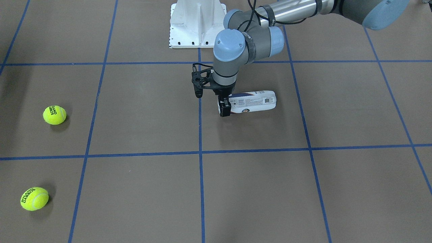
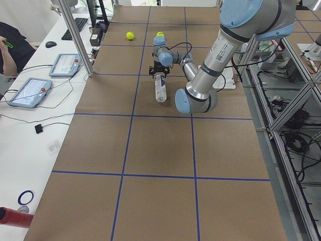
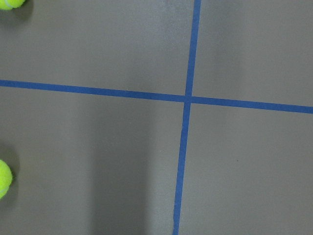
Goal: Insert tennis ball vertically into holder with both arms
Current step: 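Lift the tube with the left gripper and rotate it upright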
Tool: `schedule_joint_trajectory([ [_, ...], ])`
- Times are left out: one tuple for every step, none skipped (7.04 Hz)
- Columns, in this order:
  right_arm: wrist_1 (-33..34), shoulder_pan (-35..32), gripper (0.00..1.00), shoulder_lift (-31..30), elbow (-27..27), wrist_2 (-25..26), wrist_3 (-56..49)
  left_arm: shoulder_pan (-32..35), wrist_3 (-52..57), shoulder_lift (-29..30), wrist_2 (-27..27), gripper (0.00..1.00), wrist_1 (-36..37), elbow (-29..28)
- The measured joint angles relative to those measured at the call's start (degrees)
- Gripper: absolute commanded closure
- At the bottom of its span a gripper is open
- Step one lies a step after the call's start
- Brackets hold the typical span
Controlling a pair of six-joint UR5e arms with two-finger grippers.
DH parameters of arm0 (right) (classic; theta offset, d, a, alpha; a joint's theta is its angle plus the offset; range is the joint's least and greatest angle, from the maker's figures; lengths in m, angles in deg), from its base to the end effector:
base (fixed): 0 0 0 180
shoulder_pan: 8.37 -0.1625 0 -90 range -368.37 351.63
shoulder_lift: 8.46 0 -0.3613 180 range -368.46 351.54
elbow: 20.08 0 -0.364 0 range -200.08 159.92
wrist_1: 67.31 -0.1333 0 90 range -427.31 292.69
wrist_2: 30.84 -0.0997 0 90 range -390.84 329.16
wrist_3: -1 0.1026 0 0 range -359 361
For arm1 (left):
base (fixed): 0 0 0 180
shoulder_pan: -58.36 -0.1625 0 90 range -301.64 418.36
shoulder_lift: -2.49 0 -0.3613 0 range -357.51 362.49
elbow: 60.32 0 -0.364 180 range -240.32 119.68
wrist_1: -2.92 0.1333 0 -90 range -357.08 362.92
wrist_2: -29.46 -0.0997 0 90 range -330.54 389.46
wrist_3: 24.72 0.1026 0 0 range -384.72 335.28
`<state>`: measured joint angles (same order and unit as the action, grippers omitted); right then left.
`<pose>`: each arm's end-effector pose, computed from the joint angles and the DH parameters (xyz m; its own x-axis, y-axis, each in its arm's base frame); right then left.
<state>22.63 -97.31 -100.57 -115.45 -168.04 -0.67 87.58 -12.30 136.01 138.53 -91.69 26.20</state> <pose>0.0496 -0.4547 0.5667 0.6777 -0.0841 0.7305 0.0382 0.9961 0.0792 0.5330 -0.4125 0.1892 0.1213 0.9897 -0.0758 -0.6625 0.1376 0.7363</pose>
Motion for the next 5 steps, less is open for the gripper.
schedule_joint_trajectory([
  [0.03,0.0,0.01,0.0,0.0,0.0,0.0,-0.14,-0.04,0.03,0.0,0.01,-0.69,-0.44],
  [0.04,0.0,0.0,0.0,0.0,0.0,0.0,-0.18,-0.02,0.04,-0.02,0.15,-0.97,-0.64],
  [0.0,0.0,0.01,0.0,0.01,0.0,0.0,-0.19,0.03,0.02,-0.13,0.33,-1.04,-0.67],
  [-0.02,0.0,0.01,0.0,0.01,0.0,0.0,-0.17,0.05,0.0,-0.56,0.56,-1.01,-0.66],
  [-0.02,0.0,0.01,0.0,0.01,0.0,0.0,-0.03,0.05,-0.02,-1.21,0.64,-0.95,-0.53],
])
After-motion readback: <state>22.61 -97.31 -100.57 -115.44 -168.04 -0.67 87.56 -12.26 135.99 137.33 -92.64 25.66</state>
